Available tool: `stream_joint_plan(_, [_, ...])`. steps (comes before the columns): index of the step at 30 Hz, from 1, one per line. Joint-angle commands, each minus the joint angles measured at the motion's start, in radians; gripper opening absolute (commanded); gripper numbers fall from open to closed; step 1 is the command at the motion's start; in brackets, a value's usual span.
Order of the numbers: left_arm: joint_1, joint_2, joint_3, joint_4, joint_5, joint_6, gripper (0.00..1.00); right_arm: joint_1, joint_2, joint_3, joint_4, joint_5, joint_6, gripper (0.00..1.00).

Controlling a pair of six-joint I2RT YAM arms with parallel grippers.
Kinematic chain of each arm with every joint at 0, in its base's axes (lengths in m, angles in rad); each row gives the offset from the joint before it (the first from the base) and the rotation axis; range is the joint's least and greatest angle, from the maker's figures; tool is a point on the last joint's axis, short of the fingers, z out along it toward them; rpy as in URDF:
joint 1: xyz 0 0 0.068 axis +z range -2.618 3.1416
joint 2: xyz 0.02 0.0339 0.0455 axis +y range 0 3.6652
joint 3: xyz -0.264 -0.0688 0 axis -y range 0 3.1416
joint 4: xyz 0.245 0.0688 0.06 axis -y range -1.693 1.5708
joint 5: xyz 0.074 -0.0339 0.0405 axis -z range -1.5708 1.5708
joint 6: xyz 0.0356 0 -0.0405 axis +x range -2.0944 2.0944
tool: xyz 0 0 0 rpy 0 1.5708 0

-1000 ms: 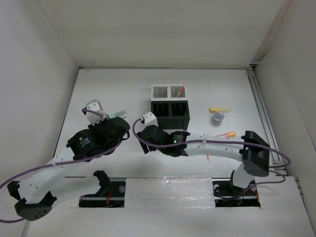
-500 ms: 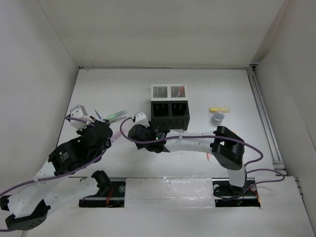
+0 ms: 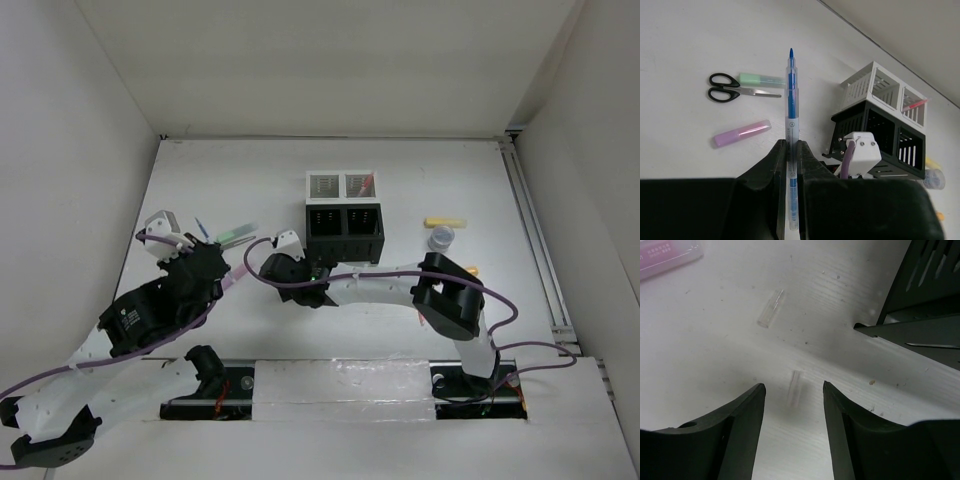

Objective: Sort the stationery into containers
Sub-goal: Close the pen cap on the pen.

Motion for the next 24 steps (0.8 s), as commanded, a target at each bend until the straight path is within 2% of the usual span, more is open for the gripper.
stream_joint_plan(1, [0.002, -0.014, -0.017, 0.036, 0.001, 0.028, 0.00, -0.004, -0.008, 0.013, 0.016, 0.027, 0.042, 0.55])
stream_joint_plan(15, [0.002, -0.032, -0.017, 0.055, 0.010, 0.047, 0.00, -0.015, 0.041, -0.017, 0.046, -0.031, 0.051, 0.52])
stream_joint_plan(20, [0.002, -0.042, -0.017, 0.064, 0.010, 0.056, 0.00, -0.015, 0.051, -0.036, 0.058, -0.052, 0.062, 0.48])
stream_joint_plan(24, [0.002, -0.042, -0.026, 0.064, 0.010, 0.056, 0.00, -0.015, 0.060, -0.036, 0.058, -0.062, 0.071, 0.38])
